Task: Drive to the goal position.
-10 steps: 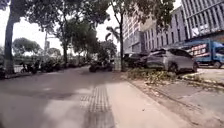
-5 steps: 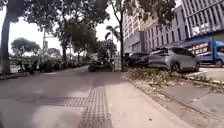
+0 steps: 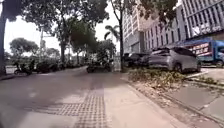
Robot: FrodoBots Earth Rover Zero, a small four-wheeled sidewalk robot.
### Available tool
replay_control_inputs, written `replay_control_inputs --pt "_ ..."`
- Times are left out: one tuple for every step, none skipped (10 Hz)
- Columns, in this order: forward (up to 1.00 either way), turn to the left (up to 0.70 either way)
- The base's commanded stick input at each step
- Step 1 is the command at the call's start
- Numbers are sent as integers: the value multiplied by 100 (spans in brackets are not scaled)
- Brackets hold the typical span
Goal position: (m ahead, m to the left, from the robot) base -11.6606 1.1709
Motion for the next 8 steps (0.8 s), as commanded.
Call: replay_control_inputs --pt "45 0" --pt "45 20" --pt "45 27" --pt "45 27" --pt "45 27" --pt "45 27" --pt "45 27" --pt "45 27"
